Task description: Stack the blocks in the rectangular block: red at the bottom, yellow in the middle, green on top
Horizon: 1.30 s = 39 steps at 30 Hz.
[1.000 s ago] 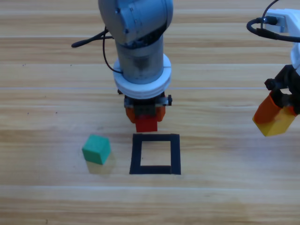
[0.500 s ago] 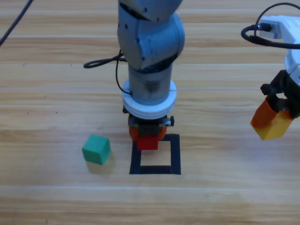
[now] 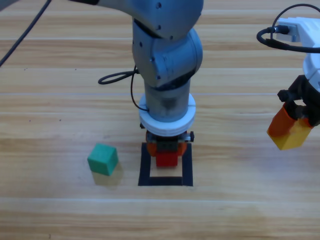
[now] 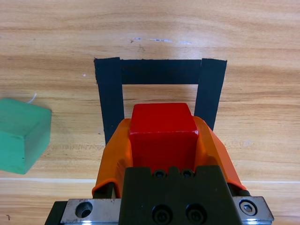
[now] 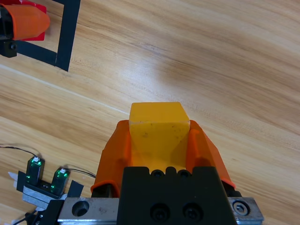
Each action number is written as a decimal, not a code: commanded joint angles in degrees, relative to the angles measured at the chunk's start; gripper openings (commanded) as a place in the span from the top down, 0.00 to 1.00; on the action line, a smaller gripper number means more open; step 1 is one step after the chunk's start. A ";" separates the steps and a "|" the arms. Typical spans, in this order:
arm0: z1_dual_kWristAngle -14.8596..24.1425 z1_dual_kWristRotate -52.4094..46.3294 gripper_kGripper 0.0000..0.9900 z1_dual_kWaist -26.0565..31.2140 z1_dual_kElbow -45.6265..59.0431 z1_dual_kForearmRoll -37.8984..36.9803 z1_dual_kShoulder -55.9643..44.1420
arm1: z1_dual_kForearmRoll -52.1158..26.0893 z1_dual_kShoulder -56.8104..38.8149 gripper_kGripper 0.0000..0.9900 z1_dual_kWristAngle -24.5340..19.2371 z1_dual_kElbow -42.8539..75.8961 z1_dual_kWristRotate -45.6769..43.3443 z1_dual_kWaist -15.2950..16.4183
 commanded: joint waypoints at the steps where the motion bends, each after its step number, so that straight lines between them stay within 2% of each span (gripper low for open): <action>1: -0.56 0.37 1.00 -1.74 1.64 -1.29 3.04 | -1.10 2.79 0.81 0.12 1.22 -0.74 1.44; 39: -0.12 1.33 0.99 -2.00 4.10 -4.28 4.63 | -1.89 3.76 0.81 0.12 1.48 -1.09 1.44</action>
